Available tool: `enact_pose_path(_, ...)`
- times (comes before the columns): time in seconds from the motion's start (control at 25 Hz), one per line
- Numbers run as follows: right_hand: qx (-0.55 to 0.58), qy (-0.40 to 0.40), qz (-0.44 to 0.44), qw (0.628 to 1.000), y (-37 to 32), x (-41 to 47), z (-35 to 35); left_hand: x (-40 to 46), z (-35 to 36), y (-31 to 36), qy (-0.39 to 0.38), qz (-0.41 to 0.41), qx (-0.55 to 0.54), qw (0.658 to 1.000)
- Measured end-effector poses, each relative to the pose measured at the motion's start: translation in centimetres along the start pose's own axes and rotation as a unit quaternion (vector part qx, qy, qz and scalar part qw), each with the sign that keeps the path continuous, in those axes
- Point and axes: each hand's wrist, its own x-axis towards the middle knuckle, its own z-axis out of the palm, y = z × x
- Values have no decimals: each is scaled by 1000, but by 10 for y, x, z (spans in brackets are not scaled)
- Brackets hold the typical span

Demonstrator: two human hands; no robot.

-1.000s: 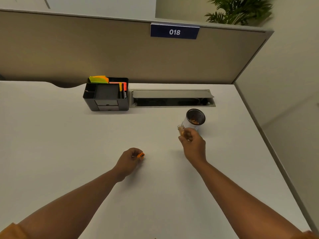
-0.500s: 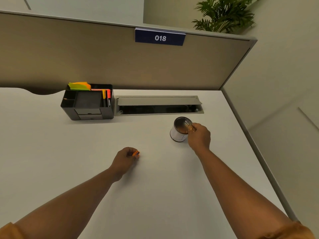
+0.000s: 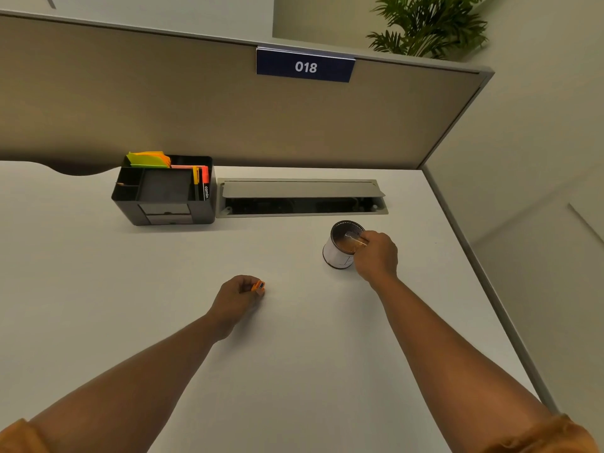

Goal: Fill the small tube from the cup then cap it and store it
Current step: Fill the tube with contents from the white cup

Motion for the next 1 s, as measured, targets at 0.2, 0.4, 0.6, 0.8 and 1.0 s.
enact_pose_path(0.2, -11, 1, -7, 1000, -3, 0, -2, -2, 1, -1, 3, 3, -3, 1000)
enact_pose_path(0.4, 26, 23, -5, 999, -5, -2, -3, -4, 2, 0, 4, 2, 5, 1000)
enact_pose_path(0.6, 63, 35, -5, 997, -5, 0, -3, -7, 3, 0, -2, 13, 4, 1000)
enact_pose_path(0.8, 76, 29, -41, 996, -5, 0, -1, -7, 2, -1, -6, 15, 9, 1000)
enact_pose_path(1.0, 110, 29, -33, 993, -6, 3, 1, -7, 2, -1, -5, 16, 8, 1000)
